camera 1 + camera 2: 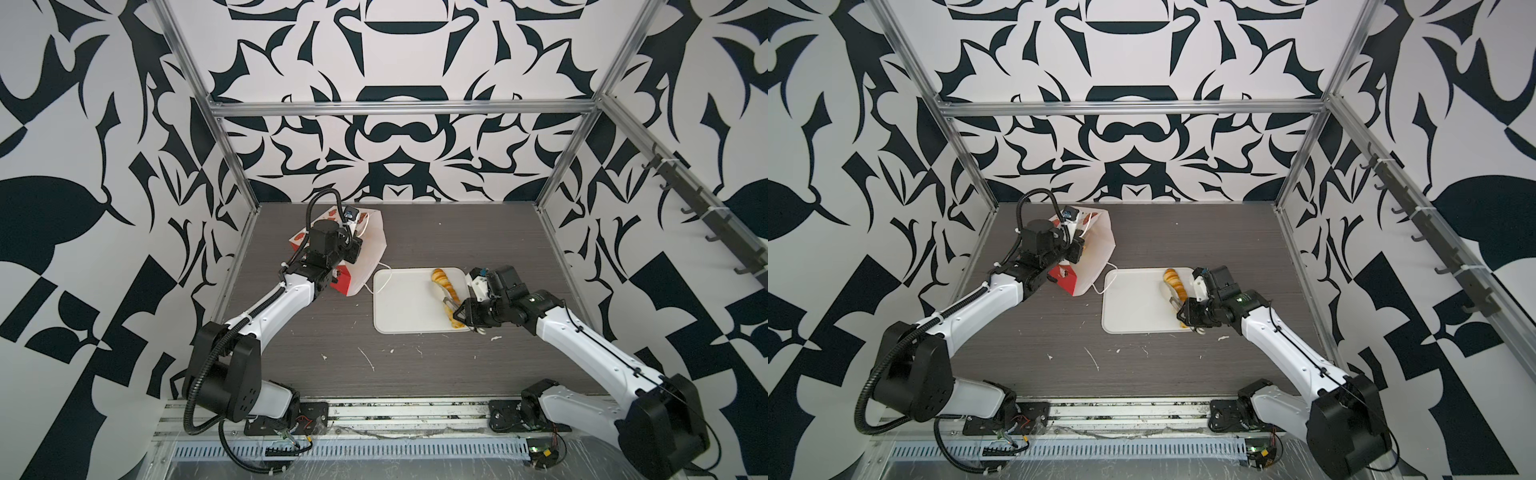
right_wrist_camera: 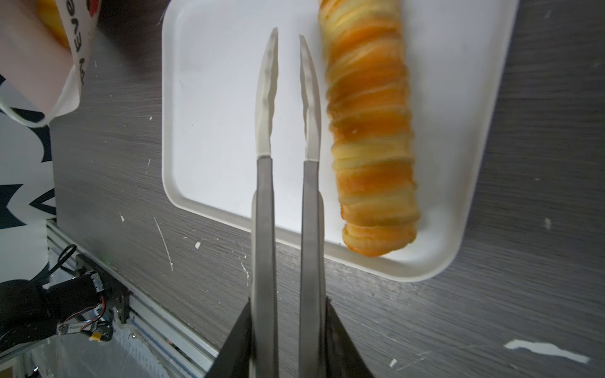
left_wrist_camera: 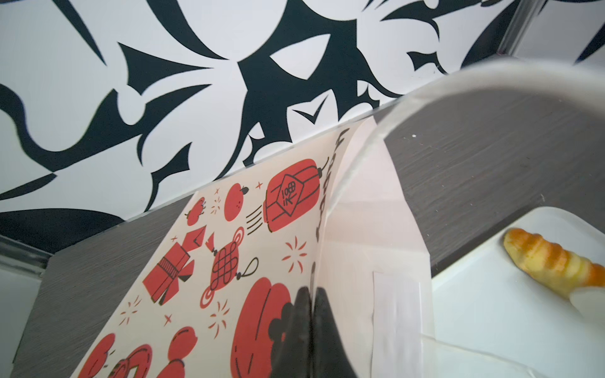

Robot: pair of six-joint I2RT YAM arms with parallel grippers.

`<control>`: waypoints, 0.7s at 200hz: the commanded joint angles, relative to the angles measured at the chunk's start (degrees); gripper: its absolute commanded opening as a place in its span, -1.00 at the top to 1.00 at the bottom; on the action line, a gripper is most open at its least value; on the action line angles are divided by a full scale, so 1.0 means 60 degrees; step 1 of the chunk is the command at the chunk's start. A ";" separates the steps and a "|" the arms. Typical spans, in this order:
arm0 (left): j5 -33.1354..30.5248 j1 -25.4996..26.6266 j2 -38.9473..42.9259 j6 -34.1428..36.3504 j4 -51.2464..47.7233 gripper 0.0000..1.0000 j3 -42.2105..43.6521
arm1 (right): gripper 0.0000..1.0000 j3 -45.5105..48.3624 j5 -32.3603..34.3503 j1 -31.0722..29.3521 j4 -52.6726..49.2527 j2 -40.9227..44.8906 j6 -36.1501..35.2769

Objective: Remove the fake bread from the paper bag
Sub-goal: 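Lift the open tongs away from the bread on the tray, then move the tongs with the right gripper into the bag mouth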

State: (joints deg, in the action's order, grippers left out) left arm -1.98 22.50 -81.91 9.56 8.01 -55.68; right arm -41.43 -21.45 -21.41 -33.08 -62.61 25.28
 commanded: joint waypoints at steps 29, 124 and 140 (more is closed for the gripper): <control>0.0903 0.0059 0.0087 0.0403 -0.0442 1.00 0.0011 | 0.33 0.0153 0.0460 0.0199 -0.0117 0.0459 -0.0336; 0.0880 0.0263 0.0206 0.0617 -0.1044 1.00 0.0026 | 0.30 -0.0073 0.1392 0.0199 -0.0237 0.0518 -0.0589; 0.0855 0.0278 0.0248 0.0611 -0.1057 1.00 0.0044 | 0.30 -0.0098 0.1655 0.0191 -0.0382 0.0571 -0.0586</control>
State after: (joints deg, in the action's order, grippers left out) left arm 2.44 23.88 -81.91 12.95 2.20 -55.68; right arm -40.27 -15.94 -20.34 -34.28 -60.77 22.28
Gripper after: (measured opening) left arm 0.047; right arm 0.349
